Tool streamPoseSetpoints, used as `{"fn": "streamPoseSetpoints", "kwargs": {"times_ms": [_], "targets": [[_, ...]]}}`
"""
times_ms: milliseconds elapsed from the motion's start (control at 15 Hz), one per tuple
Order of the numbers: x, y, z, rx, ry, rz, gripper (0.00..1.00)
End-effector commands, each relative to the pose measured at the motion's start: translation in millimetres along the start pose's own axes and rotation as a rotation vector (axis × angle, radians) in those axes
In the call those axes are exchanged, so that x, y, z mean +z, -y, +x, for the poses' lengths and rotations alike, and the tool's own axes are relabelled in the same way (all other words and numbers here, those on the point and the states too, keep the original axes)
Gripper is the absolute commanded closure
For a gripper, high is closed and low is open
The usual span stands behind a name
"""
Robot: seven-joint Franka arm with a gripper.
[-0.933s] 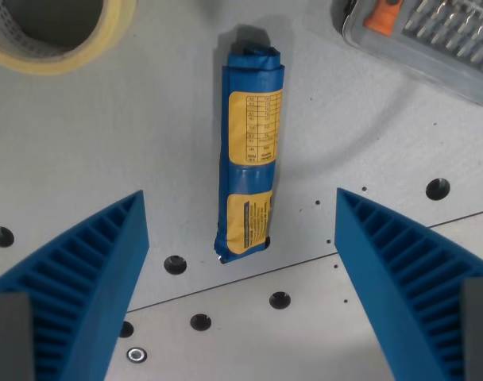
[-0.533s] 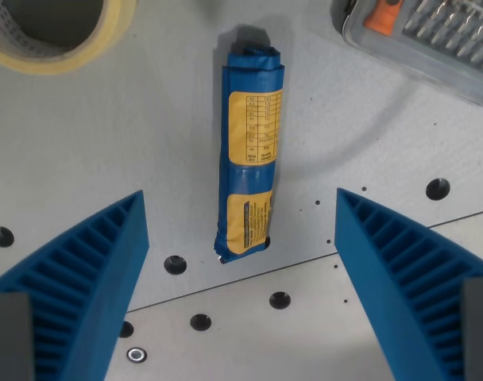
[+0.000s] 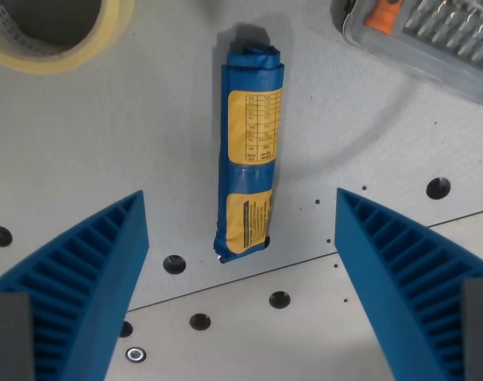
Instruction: Move above the blue bag
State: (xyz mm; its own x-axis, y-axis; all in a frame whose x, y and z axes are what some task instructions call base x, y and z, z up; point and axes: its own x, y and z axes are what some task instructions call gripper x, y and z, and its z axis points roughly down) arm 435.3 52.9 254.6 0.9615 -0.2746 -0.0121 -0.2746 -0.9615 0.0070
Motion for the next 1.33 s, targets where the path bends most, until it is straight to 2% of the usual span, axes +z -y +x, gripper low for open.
{"fn": "streamPoseSetpoints", "kwargs": {"times_ms": [67,600,1333], "targets": [[5.4,-0.4,-1.6,0.029,-0.024,0.010,0.00],[27.0,-1.5,-7.3,0.062,-0.065,0.024,0.00],[64.0,-1.5,-16.0,0.101,-0.054,0.026,0.00]]}}
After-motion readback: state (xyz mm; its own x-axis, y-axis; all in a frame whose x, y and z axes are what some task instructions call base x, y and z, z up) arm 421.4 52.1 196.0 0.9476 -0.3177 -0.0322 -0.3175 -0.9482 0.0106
